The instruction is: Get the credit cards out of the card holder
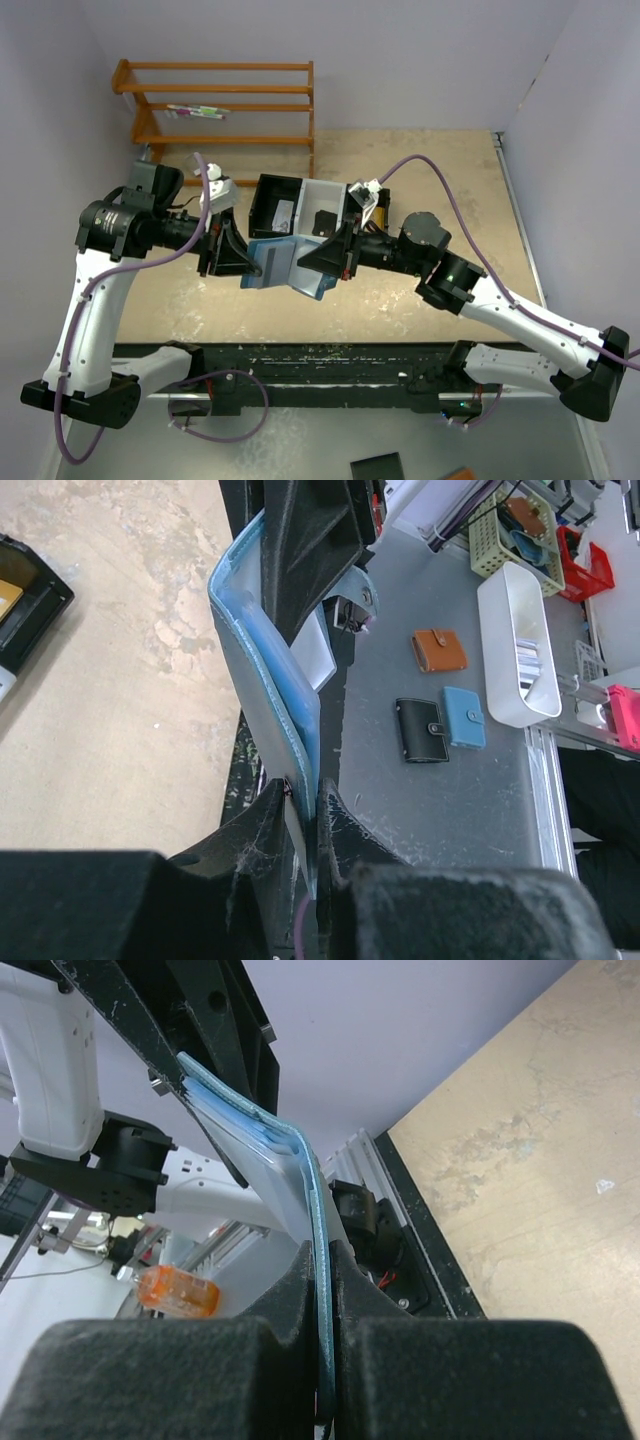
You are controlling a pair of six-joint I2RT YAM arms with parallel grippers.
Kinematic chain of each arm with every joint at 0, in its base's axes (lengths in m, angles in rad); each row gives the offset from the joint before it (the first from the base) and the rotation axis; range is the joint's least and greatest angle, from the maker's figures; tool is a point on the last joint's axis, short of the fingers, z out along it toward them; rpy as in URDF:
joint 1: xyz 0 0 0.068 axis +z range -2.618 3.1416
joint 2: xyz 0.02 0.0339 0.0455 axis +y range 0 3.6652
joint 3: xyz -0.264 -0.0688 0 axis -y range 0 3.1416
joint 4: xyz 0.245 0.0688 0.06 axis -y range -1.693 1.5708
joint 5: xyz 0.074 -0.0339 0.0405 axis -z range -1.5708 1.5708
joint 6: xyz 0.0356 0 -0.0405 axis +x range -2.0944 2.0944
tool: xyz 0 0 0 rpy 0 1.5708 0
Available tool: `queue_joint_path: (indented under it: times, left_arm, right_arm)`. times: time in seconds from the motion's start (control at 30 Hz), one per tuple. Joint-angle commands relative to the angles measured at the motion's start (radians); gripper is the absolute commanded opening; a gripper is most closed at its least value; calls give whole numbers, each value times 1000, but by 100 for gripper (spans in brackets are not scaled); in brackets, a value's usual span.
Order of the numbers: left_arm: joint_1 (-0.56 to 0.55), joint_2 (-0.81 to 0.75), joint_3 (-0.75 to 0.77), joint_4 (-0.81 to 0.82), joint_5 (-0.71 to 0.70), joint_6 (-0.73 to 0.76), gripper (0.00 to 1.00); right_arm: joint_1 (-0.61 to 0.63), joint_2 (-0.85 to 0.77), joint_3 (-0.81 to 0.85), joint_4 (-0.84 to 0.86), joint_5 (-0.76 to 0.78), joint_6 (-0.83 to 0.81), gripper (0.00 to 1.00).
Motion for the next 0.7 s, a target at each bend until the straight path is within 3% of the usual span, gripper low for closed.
queue_joint_path:
  times: [0.0, 0.2, 0.33, 0.5, 0.67]
  left_arm:
    - [2, -14, 25, 0, 102, 6, 20]
    - [2, -23, -15, 27, 93, -14, 24]
    - [2, -27, -20, 52, 86, -36, 36]
    - [2, -39, -29, 82, 66, -63, 41]
    - [2, -34, -19, 29, 84, -3, 35]
  right_arm:
    - [1, -7, 32, 60, -21, 1, 0]
    - [1, -7, 40, 58, -27, 1, 0]
    - [1, -8, 46, 50, -28, -2, 0]
    - [1, -11, 46, 44, -27, -5, 0]
    - [1, -20, 42, 38, -20, -8, 0]
